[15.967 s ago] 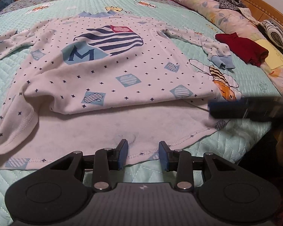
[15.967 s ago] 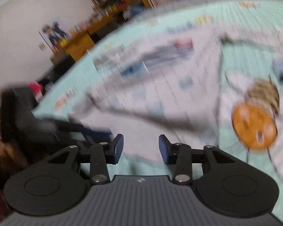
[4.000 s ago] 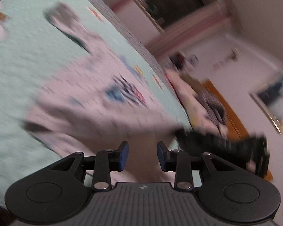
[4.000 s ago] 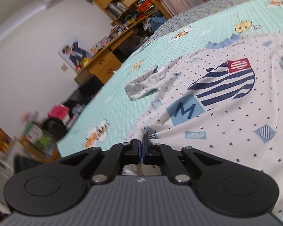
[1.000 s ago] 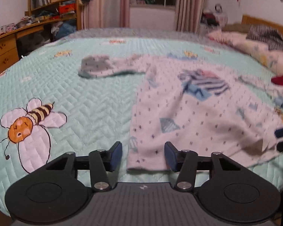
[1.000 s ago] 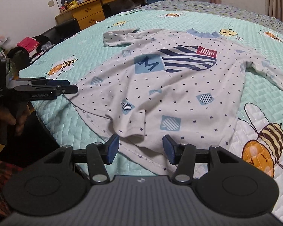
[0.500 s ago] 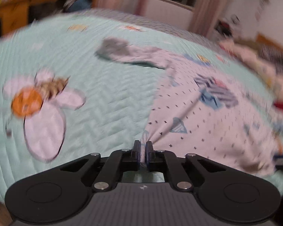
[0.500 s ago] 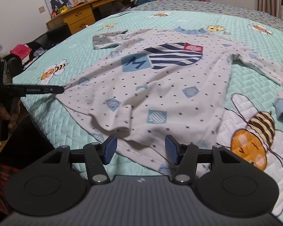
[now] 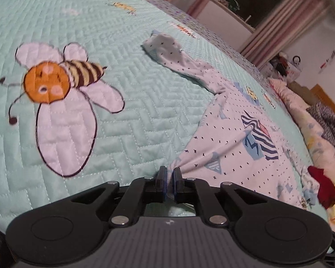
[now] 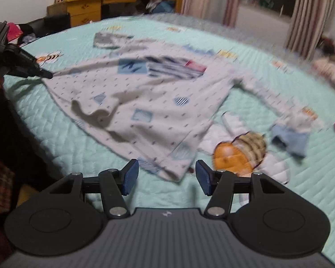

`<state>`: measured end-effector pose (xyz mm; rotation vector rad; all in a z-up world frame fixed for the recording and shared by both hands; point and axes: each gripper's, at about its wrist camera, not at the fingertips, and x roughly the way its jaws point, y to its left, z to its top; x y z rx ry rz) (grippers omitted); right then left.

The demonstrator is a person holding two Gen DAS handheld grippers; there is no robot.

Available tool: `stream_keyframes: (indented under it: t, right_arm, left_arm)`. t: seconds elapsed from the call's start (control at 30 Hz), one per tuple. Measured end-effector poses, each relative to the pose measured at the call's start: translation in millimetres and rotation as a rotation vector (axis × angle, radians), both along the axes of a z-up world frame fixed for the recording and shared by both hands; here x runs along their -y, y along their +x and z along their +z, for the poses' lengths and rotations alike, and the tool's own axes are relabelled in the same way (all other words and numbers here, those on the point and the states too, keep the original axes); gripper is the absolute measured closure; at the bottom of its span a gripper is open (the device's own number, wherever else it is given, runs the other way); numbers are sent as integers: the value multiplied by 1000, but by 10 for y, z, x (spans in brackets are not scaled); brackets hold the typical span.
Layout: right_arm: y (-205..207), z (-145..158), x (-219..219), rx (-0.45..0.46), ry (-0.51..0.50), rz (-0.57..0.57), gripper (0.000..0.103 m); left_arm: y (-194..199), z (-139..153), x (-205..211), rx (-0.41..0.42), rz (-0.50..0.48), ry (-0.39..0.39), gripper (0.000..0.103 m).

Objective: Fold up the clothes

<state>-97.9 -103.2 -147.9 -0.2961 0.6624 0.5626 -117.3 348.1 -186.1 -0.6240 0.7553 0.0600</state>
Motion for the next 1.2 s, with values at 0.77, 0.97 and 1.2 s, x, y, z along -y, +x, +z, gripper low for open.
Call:
stream_keyframes:
  t: [0.77,0.97,1.2]
  right_arm:
    - [-182,-401,-630,396,-571,204,41]
    - [-62,-304,-315,303,-419,-72,41]
    - [44,-174,111,64,-98,-296,38]
  left_arm:
    - [47,29,109,-22,-34,90,94]
    - [47,27,117,-21,-38,95,94]
    - [53,29,129,-23,-39,101,94]
